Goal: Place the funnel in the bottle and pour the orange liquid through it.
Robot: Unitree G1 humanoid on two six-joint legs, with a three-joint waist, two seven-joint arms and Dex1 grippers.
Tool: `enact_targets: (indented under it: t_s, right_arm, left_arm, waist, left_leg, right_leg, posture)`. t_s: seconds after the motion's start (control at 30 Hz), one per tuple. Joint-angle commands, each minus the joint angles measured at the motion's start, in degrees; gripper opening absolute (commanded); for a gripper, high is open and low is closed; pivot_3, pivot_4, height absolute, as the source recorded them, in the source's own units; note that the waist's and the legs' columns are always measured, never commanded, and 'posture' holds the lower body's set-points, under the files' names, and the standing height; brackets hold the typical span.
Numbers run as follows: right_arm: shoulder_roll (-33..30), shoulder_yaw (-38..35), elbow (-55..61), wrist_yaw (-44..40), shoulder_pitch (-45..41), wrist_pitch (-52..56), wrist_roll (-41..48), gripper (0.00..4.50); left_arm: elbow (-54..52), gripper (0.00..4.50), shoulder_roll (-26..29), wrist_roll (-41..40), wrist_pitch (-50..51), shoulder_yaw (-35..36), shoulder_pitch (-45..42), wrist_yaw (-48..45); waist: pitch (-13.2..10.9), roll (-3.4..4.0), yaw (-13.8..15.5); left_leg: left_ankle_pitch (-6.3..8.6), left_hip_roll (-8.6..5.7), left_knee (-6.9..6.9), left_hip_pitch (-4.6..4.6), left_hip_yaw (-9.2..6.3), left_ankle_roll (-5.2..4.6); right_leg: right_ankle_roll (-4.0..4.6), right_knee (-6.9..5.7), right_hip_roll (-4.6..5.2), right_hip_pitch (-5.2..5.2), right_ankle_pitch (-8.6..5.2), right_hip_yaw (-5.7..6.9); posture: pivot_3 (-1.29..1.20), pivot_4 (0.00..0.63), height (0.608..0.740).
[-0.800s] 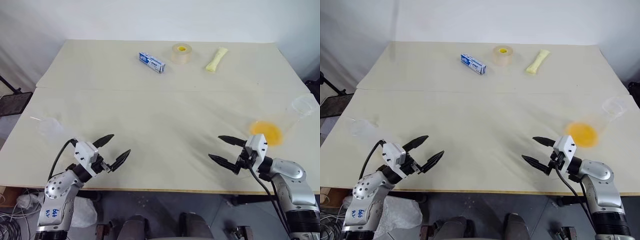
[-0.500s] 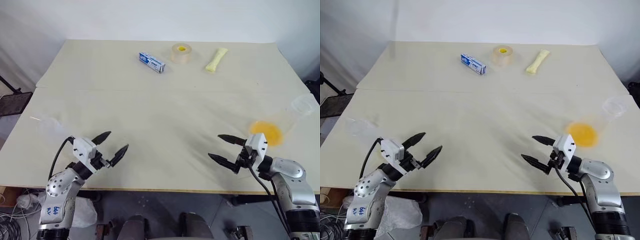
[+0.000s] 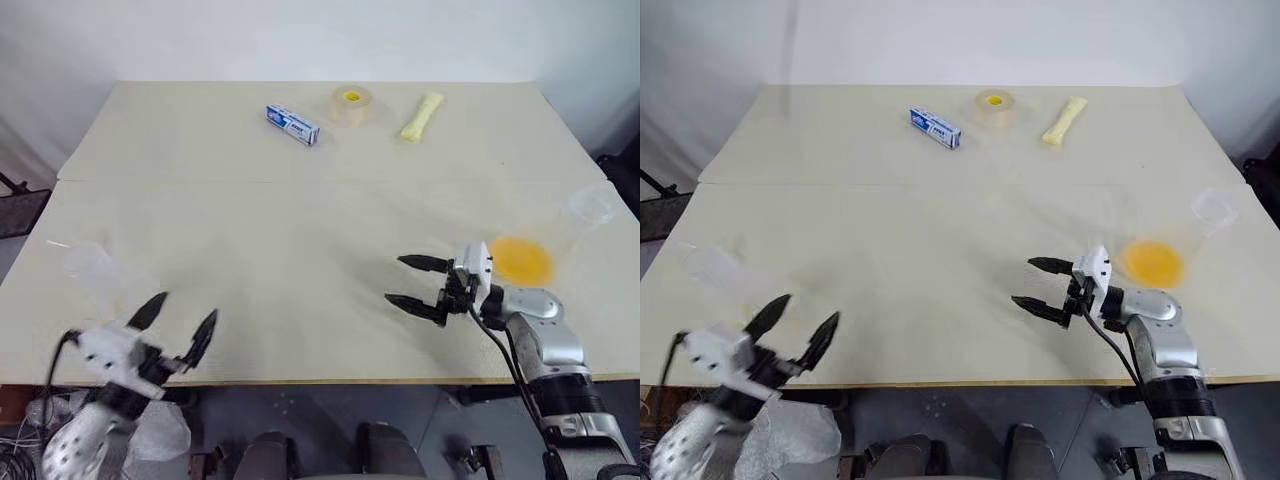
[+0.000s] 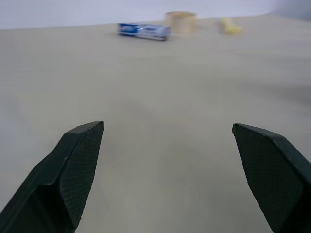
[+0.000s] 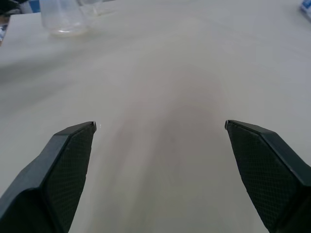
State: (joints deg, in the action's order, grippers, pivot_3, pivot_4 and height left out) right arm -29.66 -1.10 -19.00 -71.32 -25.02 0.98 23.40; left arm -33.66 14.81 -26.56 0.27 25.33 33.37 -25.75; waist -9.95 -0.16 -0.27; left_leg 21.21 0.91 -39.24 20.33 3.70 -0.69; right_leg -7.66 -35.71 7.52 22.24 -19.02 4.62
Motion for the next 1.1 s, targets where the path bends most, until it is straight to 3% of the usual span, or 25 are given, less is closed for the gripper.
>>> enact_targets:
  t_s: [0.03, 0.23, 0.47, 0.7, 1.1]
  right_arm:
    - [1.34, 0.88, -4.31, -3.04, -3.97, -2.38, -0.57, 4.46]
    - [3.28, 1.39, -8.76, -5.64, -7.11, -4.35, -1.4, 4.46]
    - [3.59, 1.18, -7.86, -5.72, -6.91, -4.15, -1.28, 4.46]
    - [3.59, 0.81, -1.7, -2.8, -4.03, -1.74, -0.52, 4.46]
    - [2.69, -0.82, 2.9, -0.09, -0.16, -0.5, -0.04, 4.46]
  left_arm:
    - [-4.42, 4.5, -2.81, -3.7, -3.46, 5.74, 8.46, -1.0]
    - [-3.73, 4.5, -6.51, -8.52, -5.06, 13.76, 12.3, 2.21]
    - [-0.43, 4.5, -2.35, -10.79, -1.82, 16.97, 5.05, 7.24]
    - [9.22, 4.5, 6.71, -8.64, 2.62, 14.79, -10.1, 8.72]
    - [18.76, 4.5, 11.48, -6.93, 4.18, 10.44, -20.99, 3.7]
  waist:
    - [-0.01, -0.01, 0.15]
    - [-0.02, -0.01, 0.39]
    - [-0.02, 0.0, 0.14]
    - [-0.02, 0.03, 0.25]
    - [-0.02, 0.03, 0.06]
  left_leg:
    - [0.03, -0.01, -0.01, -0.01, 0.0, -0.05]
    - [0.17, -0.03, -0.24, -0.04, -0.45, -0.17]
    - [0.26, 0.0, -0.35, -0.04, -0.56, -0.13]
    - [0.26, -0.04, -0.47, -0.04, -0.69, -0.13]
    - [0.31, -0.02, -0.56, -0.02, -0.75, -0.07]
  right_leg:
    - [0.0, 0.12, 0.02, -0.08, 0.0, 0.01]
    - [0.0, 0.53, 0.11, -0.59, 0.0, 0.02]
    - [0.01, 0.66, 0.07, -0.71, 0.0, 0.05]
    - [0.01, 0.21, 0.06, -0.72, 0.0, 0.67]
    - [0.0, 0.12, 0.13, -0.75, 0.0, 1.2]
  posture:
    - [0.0, 0.15, 0.74]
    - [0.0, 0.15, 0.74]
    - [0.0, 0.15, 0.74]
    - [0.0, 0.15, 0.74]
    - [0.0, 0.15, 0.74]
